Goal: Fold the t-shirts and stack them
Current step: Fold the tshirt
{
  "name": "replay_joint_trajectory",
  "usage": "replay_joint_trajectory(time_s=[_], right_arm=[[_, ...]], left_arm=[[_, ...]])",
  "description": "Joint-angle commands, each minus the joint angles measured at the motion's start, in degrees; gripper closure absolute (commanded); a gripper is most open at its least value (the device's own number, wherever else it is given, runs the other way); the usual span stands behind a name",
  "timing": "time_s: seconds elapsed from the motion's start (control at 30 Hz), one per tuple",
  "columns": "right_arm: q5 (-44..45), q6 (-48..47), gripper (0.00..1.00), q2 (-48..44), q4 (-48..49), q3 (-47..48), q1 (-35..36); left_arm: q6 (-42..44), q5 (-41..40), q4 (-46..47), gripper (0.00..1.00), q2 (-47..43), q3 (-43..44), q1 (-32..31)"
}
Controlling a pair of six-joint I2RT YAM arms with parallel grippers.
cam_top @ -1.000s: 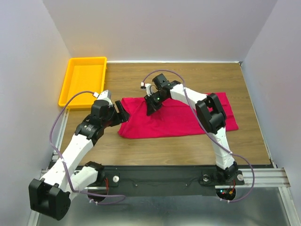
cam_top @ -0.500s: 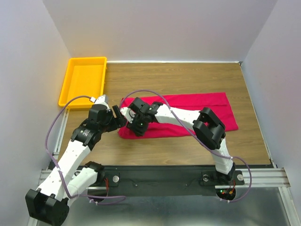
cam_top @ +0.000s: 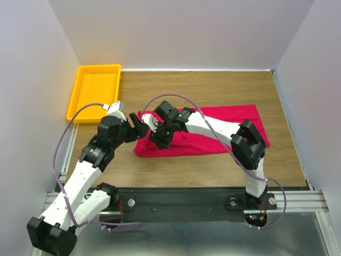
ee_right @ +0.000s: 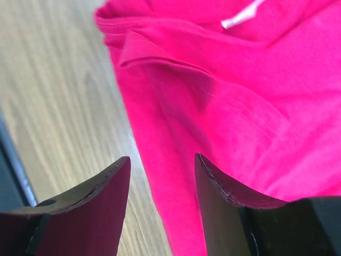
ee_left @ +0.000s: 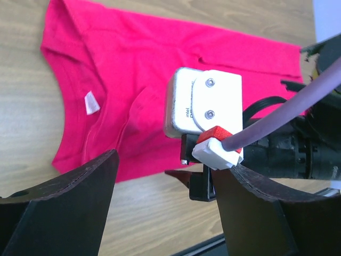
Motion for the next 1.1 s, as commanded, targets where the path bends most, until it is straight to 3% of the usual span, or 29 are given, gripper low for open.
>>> replay_joint_trajectory(time_s=[0.0, 0.33, 0.47, 0.6, 0.73, 0.9, 1.07], right_arm=[[-11.73, -1.47, 0.42, -1.11, 0.72, 3.9, -9.13], [-23.96, -12.64, 0.38, 1.98, 0.9, 5.93, -12.48], [-22.93, -12.39, 0.34, 1.53, -0.6, 5.75, -11.87], [-15.8, -5.97, 0.34, 5.47, -1.38, 8.64, -10.98], [-13.68, -5.43, 0.34, 5.67, -1.21, 10.05, -11.51], [-19.65, -8.51, 0.33, 7.77, -1.3, 13.99, -14.76], [-25.37, -5.27, 0.34, 12.95, -1.47, 17.96, -15.11]], left_arm=[[-1.43, -6.59, -3.68, 0.21, -1.33, 0.2, 1.68], [-10.83, -14.85, -5.79, 0.19, -7.84, 2.32, 1.77], [-11.02, -9.6, 2.34, 0.18, -6.79, 2.14, 1.85], [-4.53, 3.57, 9.5, 0.19, -2.84, 2.49, 1.85], [-1.01, 2.38, 6.52, 0.19, -2.56, 5.3, 1.85], [0.06, -1.76, 2.56, 0.17, -7.21, 4.43, 1.85], [-1.87, -1.32, 1.42, 0.16, -9.68, 1.09, 1.85]])
